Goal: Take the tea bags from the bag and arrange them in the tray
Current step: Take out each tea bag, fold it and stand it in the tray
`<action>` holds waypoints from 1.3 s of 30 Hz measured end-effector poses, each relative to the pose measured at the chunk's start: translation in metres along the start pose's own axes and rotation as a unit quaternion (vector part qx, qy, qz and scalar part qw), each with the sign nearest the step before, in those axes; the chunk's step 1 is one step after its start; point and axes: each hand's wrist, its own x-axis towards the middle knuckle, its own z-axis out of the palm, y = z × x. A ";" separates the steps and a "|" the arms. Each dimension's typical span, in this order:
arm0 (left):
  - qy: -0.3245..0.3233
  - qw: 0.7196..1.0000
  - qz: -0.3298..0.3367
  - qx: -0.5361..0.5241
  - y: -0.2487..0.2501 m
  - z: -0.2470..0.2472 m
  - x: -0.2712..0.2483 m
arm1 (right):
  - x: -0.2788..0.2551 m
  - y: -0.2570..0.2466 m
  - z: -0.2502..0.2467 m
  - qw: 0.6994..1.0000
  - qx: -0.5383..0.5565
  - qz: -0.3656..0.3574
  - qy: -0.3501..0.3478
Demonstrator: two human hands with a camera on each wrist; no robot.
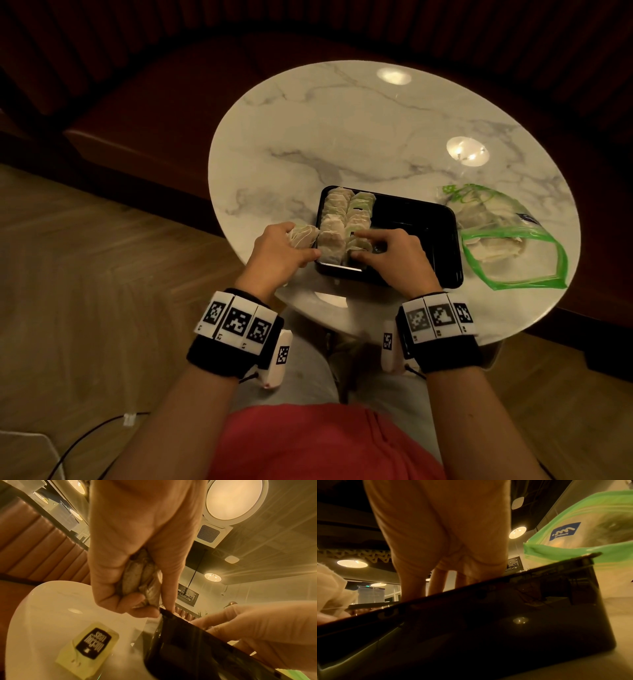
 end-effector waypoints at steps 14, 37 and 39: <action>-0.066 0.952 -0.030 -0.296 0.041 -0.014 -0.022 | -0.001 -0.034 -0.019 0.981 0.155 -0.099 0.062; -0.160 0.853 -0.069 -0.492 0.052 -0.024 -0.027 | -0.012 -0.041 -0.012 0.897 0.401 -0.121 -0.139; -0.161 0.868 -0.076 -0.464 0.051 -0.022 -0.027 | -0.011 -0.040 -0.012 0.903 0.396 -0.123 -0.114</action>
